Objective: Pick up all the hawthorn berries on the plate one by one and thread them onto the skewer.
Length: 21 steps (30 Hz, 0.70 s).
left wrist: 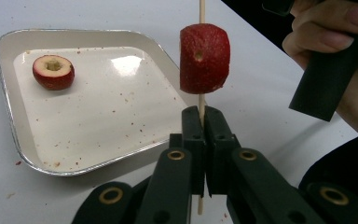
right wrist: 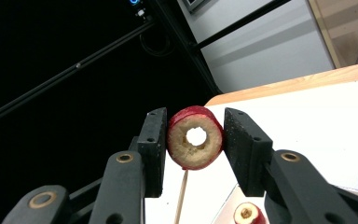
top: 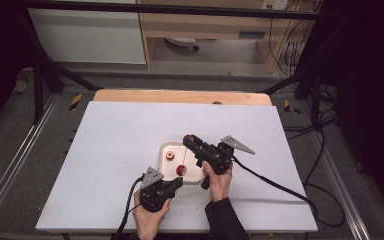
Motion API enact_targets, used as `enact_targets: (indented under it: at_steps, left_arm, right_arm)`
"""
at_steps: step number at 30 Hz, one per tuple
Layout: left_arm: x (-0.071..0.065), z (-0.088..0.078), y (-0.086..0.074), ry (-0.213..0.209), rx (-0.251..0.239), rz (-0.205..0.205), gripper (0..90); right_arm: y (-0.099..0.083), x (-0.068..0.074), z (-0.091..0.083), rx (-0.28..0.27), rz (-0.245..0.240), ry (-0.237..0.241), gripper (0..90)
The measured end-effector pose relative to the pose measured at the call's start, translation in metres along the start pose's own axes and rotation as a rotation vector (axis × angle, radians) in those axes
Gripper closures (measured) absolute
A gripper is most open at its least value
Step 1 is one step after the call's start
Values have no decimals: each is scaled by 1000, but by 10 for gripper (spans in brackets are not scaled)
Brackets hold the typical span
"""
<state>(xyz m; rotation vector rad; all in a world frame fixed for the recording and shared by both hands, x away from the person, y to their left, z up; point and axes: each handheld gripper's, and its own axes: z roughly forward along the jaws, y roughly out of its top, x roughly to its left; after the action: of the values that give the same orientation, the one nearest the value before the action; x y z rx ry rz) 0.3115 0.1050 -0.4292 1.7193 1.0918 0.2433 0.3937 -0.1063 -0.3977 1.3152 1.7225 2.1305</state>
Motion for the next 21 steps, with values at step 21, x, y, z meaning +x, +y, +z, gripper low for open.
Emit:
enact_targets:
  at_steps: [21]
  left_arm:
    - [6, 2, 5, -5, -7, -30, 883]
  right_arm:
    - [-15, 2, -1, 125, -30, 32, 613]
